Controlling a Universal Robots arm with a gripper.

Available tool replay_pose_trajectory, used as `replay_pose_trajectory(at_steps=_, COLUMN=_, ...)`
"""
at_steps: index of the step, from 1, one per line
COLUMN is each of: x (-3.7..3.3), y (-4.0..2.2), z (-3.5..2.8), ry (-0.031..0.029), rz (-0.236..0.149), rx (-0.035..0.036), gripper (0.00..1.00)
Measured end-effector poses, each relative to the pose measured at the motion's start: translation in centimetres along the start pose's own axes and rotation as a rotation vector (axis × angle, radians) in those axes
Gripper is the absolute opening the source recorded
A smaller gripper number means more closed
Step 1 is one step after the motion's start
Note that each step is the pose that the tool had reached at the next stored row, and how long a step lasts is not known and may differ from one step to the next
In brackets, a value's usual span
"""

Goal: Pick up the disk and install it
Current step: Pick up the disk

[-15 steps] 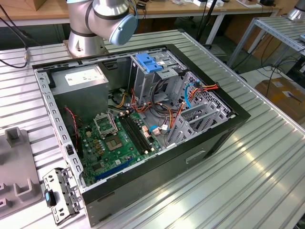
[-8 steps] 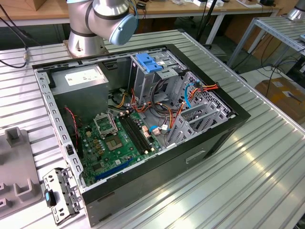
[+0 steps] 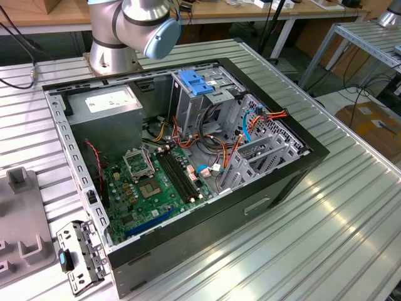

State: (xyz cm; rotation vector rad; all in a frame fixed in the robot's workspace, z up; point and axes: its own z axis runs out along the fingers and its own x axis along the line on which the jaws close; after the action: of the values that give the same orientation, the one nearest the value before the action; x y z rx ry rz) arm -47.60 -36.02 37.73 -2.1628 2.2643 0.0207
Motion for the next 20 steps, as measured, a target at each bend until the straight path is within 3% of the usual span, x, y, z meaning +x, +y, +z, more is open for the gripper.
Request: replay_pose_trajectory(at_steps=20, x=-0.02, y=0.00, z=-1.24, ry=0.0000, rz=0.000, rx=-0.0001, gripper=0.37)
